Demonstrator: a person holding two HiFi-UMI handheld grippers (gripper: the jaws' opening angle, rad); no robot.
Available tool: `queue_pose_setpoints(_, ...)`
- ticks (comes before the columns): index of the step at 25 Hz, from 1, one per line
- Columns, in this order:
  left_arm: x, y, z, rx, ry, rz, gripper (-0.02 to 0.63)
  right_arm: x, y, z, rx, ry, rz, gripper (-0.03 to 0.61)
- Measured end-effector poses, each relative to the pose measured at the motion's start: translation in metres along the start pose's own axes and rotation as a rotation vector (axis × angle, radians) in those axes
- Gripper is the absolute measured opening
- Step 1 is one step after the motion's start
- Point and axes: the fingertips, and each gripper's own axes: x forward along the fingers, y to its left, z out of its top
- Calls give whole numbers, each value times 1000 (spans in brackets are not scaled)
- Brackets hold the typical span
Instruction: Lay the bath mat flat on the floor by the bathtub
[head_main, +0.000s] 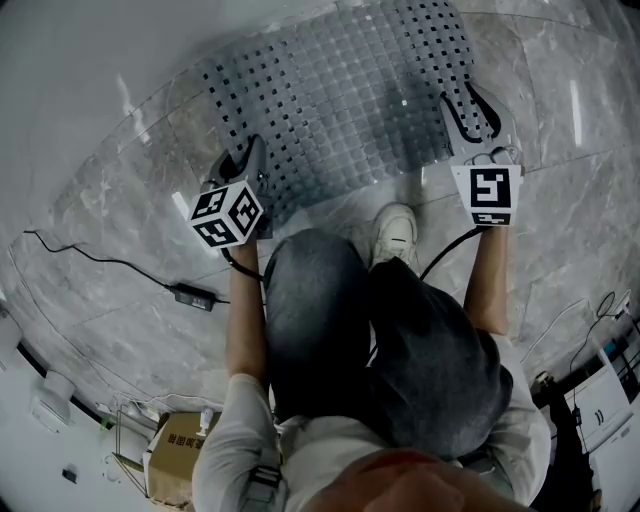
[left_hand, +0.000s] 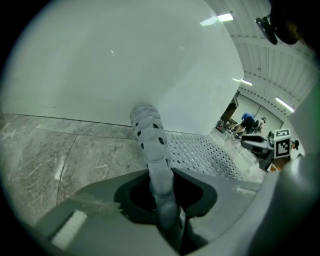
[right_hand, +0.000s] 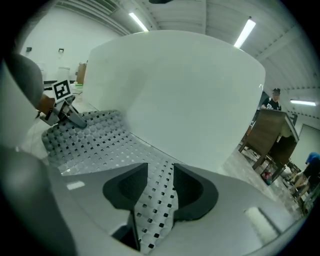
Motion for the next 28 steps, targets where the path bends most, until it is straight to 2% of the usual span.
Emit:
queue_pose_setpoints(10, -5, -2, 3, 0, -16, -16, 117, 11, 42, 10, -8, -21, 92, 164)
queue_pose_setpoints(28, -23, -15, 12, 6, -48, -85, 164, 28, 111, 57, -73, -110, 259, 160)
